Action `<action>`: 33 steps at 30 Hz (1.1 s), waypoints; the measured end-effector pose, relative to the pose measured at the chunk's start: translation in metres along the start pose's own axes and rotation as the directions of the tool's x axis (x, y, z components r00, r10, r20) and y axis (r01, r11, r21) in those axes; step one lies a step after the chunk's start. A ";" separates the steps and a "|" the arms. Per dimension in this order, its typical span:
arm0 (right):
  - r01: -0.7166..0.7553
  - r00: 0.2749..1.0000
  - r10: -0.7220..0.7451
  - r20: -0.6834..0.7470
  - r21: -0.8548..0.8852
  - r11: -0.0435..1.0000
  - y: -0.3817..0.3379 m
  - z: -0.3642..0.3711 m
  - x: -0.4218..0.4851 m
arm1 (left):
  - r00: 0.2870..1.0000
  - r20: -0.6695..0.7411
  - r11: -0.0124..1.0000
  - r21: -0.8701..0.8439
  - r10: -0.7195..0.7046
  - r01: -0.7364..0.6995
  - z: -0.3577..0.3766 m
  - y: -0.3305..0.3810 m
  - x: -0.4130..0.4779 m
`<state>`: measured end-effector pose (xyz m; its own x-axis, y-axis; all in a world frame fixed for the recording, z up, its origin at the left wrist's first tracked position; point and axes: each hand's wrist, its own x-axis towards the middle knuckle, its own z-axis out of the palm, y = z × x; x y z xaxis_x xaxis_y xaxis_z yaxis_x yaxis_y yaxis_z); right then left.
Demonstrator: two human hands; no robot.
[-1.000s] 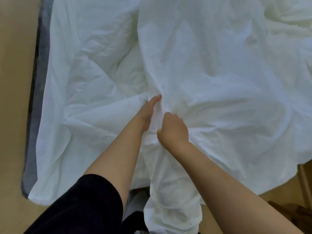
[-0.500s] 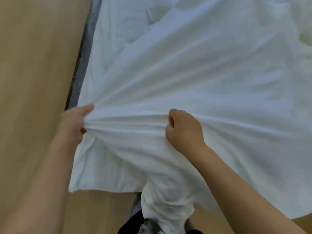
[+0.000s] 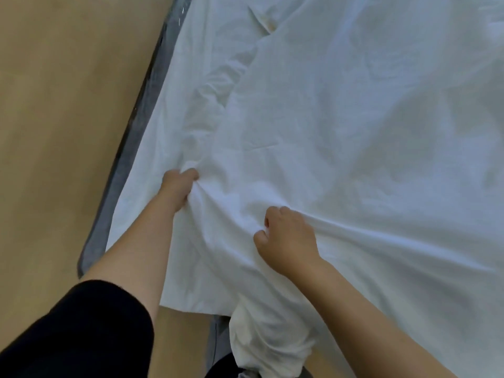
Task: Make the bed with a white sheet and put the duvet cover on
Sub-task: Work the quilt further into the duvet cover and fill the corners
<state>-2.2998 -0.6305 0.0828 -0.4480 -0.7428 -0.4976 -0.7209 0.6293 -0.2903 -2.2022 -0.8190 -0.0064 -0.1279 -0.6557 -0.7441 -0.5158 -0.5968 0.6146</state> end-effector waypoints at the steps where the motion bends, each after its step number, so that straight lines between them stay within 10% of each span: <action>1: -0.005 1.000 0.005 0.003 0.076 0.997 -0.001 -0.002 0.000 | 0.995 0.076 0.997 -0.038 0.069 -0.066 0.011 0.010 -0.013; 5: -0.019 0.940 0.187 -0.285 0.504 0.863 0.018 -0.026 -0.003 | 0.732 0.557 0.920 -0.230 0.392 -0.317 0.081 0.063 -0.089; 8: -0.190 0.830 0.466 -0.306 0.631 0.752 0.054 -0.047 0.000 | 0.530 0.791 0.929 -0.123 0.304 -0.348 0.124 0.087 -0.122; 13: -0.239 0.811 0.514 -0.280 0.644 0.727 0.070 -0.040 0.022 | 0.632 0.711 0.893 0.012 0.309 -0.450 0.144 0.084 -0.119; 22: -0.322 0.779 0.448 -0.440 0.333 0.886 0.118 -0.042 0.003 | 0.900 0.056 0.898 0.060 0.432 -0.435 0.099 0.038 -0.066; 26: -0.380 0.781 0.465 -0.417 0.273 0.884 0.160 -0.054 -0.024 | 0.913 0.400 0.963 -0.267 0.081 0.031 0.123 0.044 -0.072; 29: -0.397 0.796 0.481 -0.368 0.282 0.873 0.169 -0.061 -0.031 | 0.879 0.375 0.889 -0.445 0.295 -0.108 0.175 0.073 -0.092; 33: -0.348 0.794 0.483 -0.369 0.376 0.859 0.169 -0.076 -0.038 | 0.772 0.469 0.895 -0.102 0.429 -0.435 0.238 0.088 -0.126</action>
<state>-2.4448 -0.5136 0.1149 -0.8992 -0.3700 -0.2338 -0.2645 0.8850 -0.3833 -2.4330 -0.6791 0.0790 -0.7174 -0.5451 -0.4338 -0.3193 -0.2962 0.9002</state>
